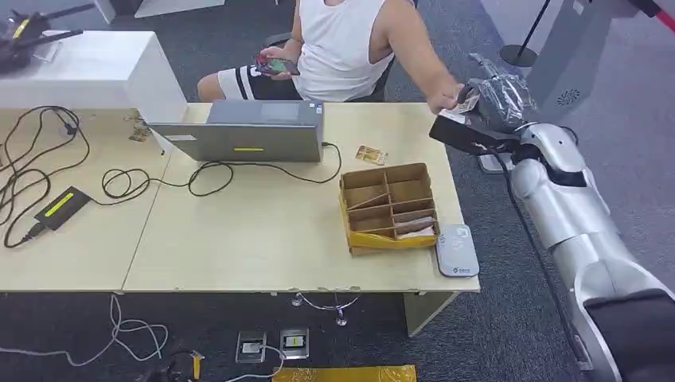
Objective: Pass the card to the sensor for recognition and then transmit it.
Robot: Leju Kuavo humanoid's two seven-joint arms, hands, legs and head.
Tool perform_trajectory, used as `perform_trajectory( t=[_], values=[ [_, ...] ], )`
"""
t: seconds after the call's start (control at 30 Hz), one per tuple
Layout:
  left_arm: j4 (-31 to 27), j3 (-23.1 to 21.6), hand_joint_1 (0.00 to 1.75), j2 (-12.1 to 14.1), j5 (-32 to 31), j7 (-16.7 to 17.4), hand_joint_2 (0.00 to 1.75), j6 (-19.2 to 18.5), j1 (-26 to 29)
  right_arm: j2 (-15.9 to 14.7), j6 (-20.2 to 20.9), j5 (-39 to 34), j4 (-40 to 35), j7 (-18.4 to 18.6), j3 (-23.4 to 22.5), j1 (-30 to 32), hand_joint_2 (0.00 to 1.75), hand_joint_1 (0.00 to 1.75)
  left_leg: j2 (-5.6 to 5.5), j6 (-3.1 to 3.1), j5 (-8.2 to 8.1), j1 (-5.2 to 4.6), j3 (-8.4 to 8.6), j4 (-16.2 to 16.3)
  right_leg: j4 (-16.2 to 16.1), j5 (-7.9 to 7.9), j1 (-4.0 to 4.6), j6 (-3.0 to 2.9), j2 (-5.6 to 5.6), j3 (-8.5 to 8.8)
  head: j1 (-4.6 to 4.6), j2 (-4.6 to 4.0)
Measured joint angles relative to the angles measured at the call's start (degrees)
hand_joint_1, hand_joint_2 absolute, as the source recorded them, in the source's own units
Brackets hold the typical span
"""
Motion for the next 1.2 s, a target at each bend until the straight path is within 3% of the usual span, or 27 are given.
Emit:
perform_trajectory(
  t=[0.1,0.17,0.2,0.37,0.5,0.67,0.77,0.97,1.07,1.2],
  values=[
    [-0.15,-0.13,0.00,0.00,0.00,0.00,0.00,-0.17,-0.07,0.31,0.07,0.31,3.68,0.46,0.39,-0.83,1.75,1.75,0.00,0.00,0.00,0.00,0.00,0.00,0.00,0.00,0.00,0.00,0.00,0.00,0.00,0.00],
    [-0.15,-0.20,0.00,0.02,0.00,0.00,0.00,-0.24,-0.08,0.46,0.07,0.30,5.64,0.74,0.63,-1.29,1.75,1.59,0.00,0.00,0.00,0.00,0.00,0.01,0.00,0.00,0.00,0.00,0.00,0.00,0.02,0.00],
    [-0.15,-0.33,0.00,0.02,0.00,0.00,0.00,-0.26,-0.08,0.52,0.00,0.28,6.41,0.74,0.68,-1.40,1.75,0.02,0.00,0.00,0.00,0.00,0.00,0.01,0.00,0.00,0.00,0.00,0.00,0.00,0.00,0.00],
    [-0.15,-0.50,0.00,0.11,0.07,0.02,0.00,-0.39,-0.09,0.68,-1.18,0.37,9.00,0.68,0.94,-1.40,1.75,0.00,0.01,0.00,0.00,0.00,0.00,0.01,0.00,0.00,0.00,0.00,0.03,-0.02,-0.02,0.00],
    [-0.13,-0.52,0.00,0.11,0.61,0.02,0.00,-0.22,-0.06,0.79,-5.91,0.63,10.05,0.20,1.44,-1.41,1.75,0.00,0.01,0.00,0.00,0.00,0.00,0.01,0.00,0.00,0.00,0.00,0.02,-0.02,0.00,0.00],
    [-0.13,-0.52,0.00,0.09,1.73,-0.02,0.00,1.09,0.44,-0.11,-19.14,-0.86,10.35,-2.75,1.20,-1.75,1.75,0.00,0.01,0.00,0.00,0.00,0.01,0.02,0.00,0.00,0.00,0.00,0.02,-0.03,0.00,0.00],
    [-0.13,-0.50,0.00,0.09,2.45,-0.28,0.00,1.66,1.06,-2.09,-24.15,-3.36,10.01,-4.52,0.09,-2.37,1.75,0.00,0.00,0.00,0.00,-0.01,0.01,0.03,-0.02,0.00,-0.01,0.00,0.01,-0.03,0.02,0.00],
    [-0.13,-0.50,0.00,0.11,3.74,-0.96,0.00,2.69,1.94,-6.84,-26.16,-4.61,7.34,-4.44,-3.37,-2.27,1.75,0.00,0.01,0.01,-0.01,-0.07,0.05,0.08,-0.05,0.00,-0.07,0.00,0.02,-0.07,0.00,0.00],
    [-0.13,-0.50,0.00,0.11,4.96,-2.03,0.00,3.85,2.91,-10.50,-26.45,-5.27,4.71,-5.18,-8.33,-0.68,1.75,0.00,-0.05,0.03,-0.04,-0.06,0.11,0.10,-0.08,0.00,-0.06,0.01,-0.05,-0.03,-0.07,0.00],
    [0.00,-0.50,0.00,0.28,7.00,-3.67,0.00,5.16,5.17,-16.25,-26.53,-7.35,1.94,-8.94,-17.74,2.05,1.75,0.00,-0.11,0.06,-0.11,-0.07,0.00,0.10,-0.11,-0.01,-0.08,0.01,-0.13,-0.12,-0.02,0.00]
  ],
)
